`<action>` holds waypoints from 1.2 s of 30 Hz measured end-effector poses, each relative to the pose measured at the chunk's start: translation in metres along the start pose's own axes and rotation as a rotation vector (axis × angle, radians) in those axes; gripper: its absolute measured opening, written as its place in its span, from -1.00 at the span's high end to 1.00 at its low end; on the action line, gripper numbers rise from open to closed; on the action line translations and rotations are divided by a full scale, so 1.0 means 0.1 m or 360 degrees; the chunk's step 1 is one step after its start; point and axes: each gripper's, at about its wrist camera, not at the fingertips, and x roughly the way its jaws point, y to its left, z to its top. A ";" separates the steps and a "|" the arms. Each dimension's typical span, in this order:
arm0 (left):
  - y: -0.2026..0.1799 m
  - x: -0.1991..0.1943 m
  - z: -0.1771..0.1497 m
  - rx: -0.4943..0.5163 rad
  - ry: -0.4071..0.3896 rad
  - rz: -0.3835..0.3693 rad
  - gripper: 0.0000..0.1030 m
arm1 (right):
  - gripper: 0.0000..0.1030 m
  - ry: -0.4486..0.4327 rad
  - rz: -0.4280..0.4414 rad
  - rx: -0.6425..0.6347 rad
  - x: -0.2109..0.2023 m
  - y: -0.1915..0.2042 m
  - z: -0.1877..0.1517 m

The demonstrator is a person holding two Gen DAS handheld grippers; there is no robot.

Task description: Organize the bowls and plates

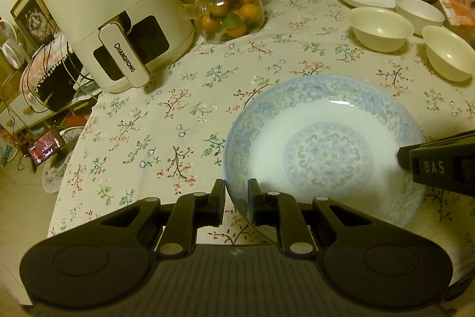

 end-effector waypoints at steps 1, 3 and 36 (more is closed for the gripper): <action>0.01 0.00 0.00 -0.0006 0.0005 -0.0010 0.72 | 0.65 0.0001 0.0001 0.0000 0.00 0.00 0.00; 0.06 -0.01 0.02 -0.0048 0.0025 -0.0037 0.64 | 0.65 0.0006 0.0010 0.0010 0.00 -0.01 0.01; 0.32 0.02 0.64 -0.0453 0.0001 -0.0368 -0.08 | -0.15 -0.0099 0.0114 0.0115 -0.30 -0.42 0.48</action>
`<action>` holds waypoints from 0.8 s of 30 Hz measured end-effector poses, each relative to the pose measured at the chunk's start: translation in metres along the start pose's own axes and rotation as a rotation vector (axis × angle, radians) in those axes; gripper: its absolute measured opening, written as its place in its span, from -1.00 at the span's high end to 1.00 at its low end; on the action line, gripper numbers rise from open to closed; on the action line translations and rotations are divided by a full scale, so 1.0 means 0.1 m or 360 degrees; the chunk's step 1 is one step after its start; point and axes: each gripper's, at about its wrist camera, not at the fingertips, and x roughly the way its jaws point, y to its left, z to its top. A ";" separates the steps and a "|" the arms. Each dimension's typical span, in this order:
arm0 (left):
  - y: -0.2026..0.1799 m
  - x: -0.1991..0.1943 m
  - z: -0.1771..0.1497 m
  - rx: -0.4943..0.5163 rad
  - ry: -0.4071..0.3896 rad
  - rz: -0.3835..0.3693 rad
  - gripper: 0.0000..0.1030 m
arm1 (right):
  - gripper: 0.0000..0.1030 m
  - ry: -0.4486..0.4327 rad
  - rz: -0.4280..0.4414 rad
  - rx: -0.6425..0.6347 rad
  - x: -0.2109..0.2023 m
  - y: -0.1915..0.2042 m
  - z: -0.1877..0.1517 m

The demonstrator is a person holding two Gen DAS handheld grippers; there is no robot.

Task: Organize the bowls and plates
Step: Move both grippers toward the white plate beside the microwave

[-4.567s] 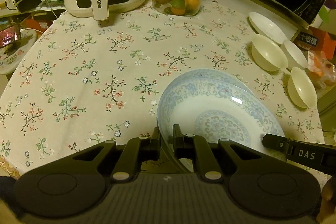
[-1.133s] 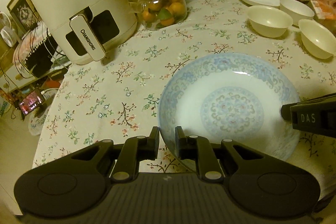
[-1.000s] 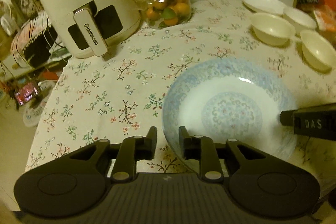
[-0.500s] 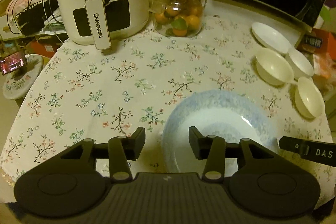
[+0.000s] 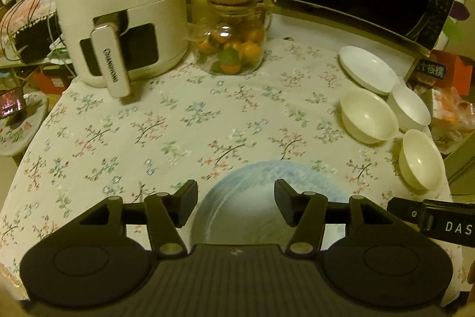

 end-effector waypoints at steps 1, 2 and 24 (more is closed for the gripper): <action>-0.03 0.01 0.02 0.0008 -0.0002 -0.0004 -0.10 | -0.18 -0.0002 -0.0003 -0.0002 -0.01 -0.01 0.02; -0.06 0.02 0.04 0.0016 -0.0004 -0.0009 -0.14 | -0.23 -0.0006 -0.0007 -0.0005 -0.02 -0.03 0.04; -0.71 0.37 0.68 0.0107 -0.0023 -0.0250 -0.97 | -0.81 -0.0036 -0.0163 -0.0090 -0.08 -0.34 0.57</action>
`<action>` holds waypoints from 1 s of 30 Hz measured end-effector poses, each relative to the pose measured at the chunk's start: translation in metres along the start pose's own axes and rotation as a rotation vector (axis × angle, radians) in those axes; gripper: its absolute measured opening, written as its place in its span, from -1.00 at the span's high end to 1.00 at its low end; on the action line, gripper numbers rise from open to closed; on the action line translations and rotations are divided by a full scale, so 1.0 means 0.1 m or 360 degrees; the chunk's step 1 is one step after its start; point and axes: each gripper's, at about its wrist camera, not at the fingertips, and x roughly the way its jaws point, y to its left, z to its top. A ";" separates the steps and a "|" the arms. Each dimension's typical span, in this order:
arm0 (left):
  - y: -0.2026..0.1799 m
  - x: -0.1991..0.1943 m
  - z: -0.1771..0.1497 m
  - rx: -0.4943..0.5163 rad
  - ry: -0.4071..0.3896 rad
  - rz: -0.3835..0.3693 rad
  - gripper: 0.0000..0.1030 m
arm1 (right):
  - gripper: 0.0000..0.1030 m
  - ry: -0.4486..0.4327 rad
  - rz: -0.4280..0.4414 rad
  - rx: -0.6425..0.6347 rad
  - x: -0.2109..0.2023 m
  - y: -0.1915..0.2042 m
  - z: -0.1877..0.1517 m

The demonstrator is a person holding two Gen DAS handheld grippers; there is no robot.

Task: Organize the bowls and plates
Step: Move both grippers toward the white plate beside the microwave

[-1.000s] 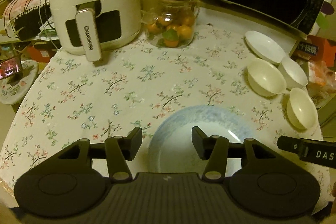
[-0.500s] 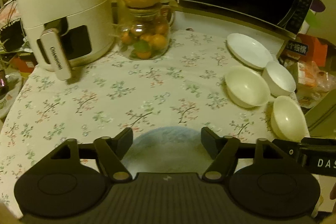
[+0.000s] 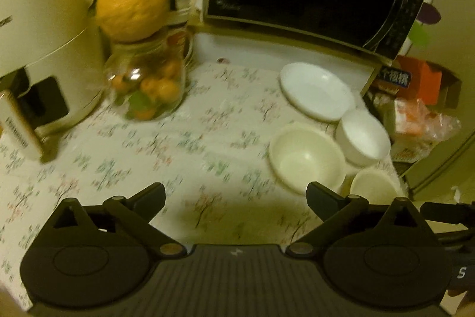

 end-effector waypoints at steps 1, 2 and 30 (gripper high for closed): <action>-0.02 0.03 0.04 -0.0003 -0.0006 -0.0005 -0.97 | -0.82 -0.0009 -0.0005 -0.0008 0.01 -0.01 0.04; -0.03 0.07 0.08 -0.0011 -0.0009 -0.0006 -0.97 | -0.84 -0.0021 -0.0016 -0.0011 0.01 -0.03 0.08; -0.23 1.14 0.79 -0.0227 -0.0017 -0.0024 -0.83 | -0.84 -0.0158 0.0057 0.0551 0.62 -1.20 1.21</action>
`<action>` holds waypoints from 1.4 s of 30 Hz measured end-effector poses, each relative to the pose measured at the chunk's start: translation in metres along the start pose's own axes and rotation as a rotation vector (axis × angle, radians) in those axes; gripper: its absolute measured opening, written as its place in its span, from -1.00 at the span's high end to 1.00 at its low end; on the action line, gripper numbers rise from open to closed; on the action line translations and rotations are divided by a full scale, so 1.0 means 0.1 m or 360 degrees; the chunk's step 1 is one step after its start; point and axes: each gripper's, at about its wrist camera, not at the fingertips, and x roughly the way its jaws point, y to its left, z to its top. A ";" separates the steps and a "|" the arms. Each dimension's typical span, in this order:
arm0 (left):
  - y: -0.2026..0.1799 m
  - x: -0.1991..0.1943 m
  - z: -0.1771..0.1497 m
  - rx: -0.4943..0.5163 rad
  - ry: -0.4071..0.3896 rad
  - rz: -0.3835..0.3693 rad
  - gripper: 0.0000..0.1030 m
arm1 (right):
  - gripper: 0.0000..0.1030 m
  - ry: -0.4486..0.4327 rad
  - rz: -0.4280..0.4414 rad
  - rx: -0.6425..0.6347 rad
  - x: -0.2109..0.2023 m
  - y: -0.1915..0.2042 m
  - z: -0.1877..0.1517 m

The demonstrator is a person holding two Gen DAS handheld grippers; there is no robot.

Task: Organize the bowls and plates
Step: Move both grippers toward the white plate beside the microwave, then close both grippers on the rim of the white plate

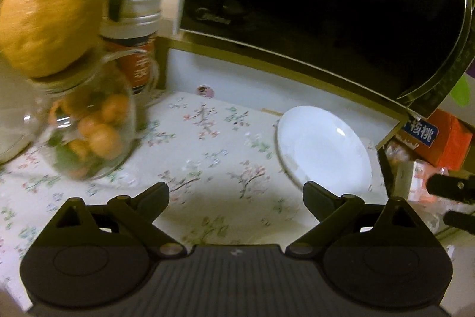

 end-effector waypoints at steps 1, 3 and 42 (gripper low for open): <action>-0.02 0.05 0.02 -0.0008 0.0005 -0.0014 -0.81 | -0.82 -0.0003 0.0006 0.0003 0.05 0.00 0.05; -0.03 0.16 0.07 -0.0045 0.0020 -0.0038 -0.73 | -0.79 -0.0032 0.0000 -0.0040 0.14 0.01 0.15; -0.46 1.15 0.21 -0.0007 0.0149 -0.0126 0.80 | 0.75 0.0217 0.0124 0.0224 1.52 -0.43 0.34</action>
